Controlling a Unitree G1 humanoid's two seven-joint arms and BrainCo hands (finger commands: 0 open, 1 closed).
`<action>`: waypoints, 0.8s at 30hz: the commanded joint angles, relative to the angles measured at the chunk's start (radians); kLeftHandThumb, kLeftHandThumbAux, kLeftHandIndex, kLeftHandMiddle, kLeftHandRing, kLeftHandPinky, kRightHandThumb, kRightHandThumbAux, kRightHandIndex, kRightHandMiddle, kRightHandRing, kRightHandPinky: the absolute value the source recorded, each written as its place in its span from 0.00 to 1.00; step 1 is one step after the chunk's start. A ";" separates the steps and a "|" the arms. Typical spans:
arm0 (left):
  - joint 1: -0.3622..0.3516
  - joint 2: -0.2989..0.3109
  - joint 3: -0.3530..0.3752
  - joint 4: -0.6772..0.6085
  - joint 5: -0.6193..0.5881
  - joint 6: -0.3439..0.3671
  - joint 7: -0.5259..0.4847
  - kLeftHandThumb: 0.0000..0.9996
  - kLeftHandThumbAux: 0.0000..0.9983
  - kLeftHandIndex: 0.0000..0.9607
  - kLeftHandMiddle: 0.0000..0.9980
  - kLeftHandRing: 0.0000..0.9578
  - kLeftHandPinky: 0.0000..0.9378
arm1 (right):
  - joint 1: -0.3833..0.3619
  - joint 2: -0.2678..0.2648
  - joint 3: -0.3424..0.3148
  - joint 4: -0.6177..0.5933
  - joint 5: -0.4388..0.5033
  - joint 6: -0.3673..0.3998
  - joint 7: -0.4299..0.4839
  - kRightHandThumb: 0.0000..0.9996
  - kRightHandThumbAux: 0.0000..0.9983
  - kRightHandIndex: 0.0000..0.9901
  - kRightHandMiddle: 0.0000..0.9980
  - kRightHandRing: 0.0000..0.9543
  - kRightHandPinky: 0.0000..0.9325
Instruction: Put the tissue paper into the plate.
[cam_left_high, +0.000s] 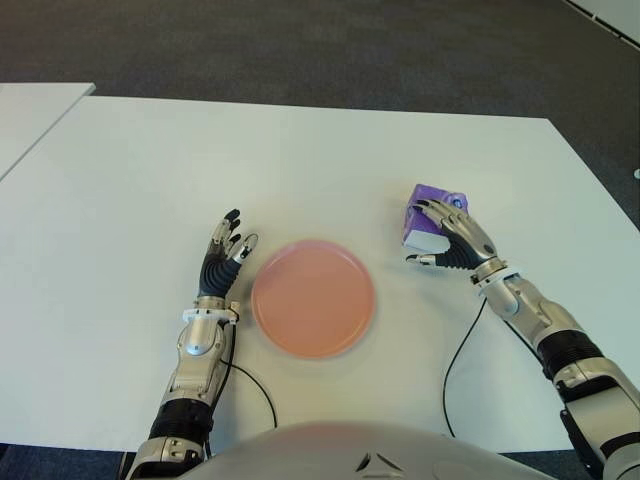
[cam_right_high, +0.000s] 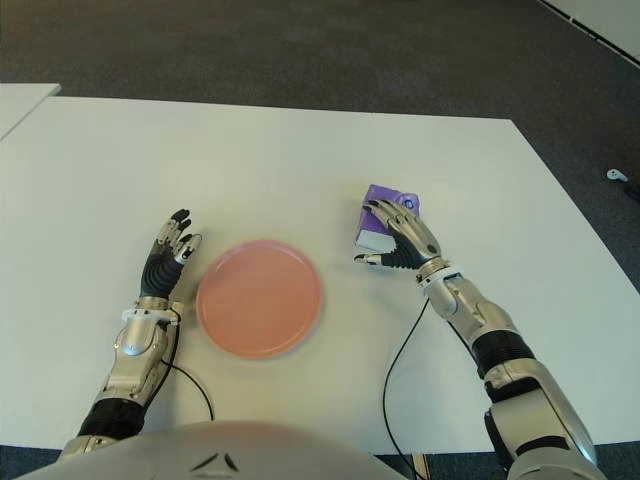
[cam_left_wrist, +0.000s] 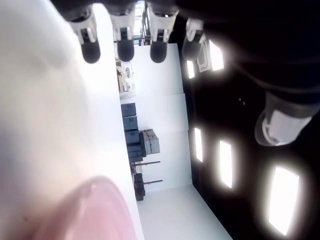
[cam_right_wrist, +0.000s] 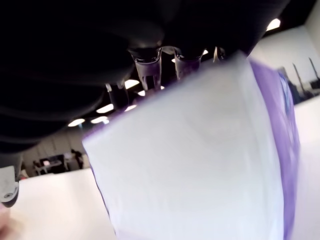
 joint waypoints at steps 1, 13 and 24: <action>0.029 -0.003 -0.001 0.035 0.012 0.037 0.012 0.00 0.46 0.00 0.00 0.00 0.00 | 0.007 -0.045 -0.088 -0.130 -0.010 0.007 -0.019 0.14 0.45 0.00 0.00 0.00 0.00; 0.030 0.001 0.000 0.037 0.014 0.039 0.007 0.00 0.46 0.00 0.00 0.00 0.00 | 0.023 -0.022 -0.253 -0.233 0.126 0.034 0.052 0.25 0.44 0.00 0.00 0.00 0.00; 0.036 -0.004 -0.002 0.020 0.018 0.045 0.013 0.00 0.46 0.00 0.00 0.00 0.00 | -0.009 -0.043 -0.355 -0.447 0.135 0.243 0.266 0.28 0.37 0.00 0.00 0.00 0.00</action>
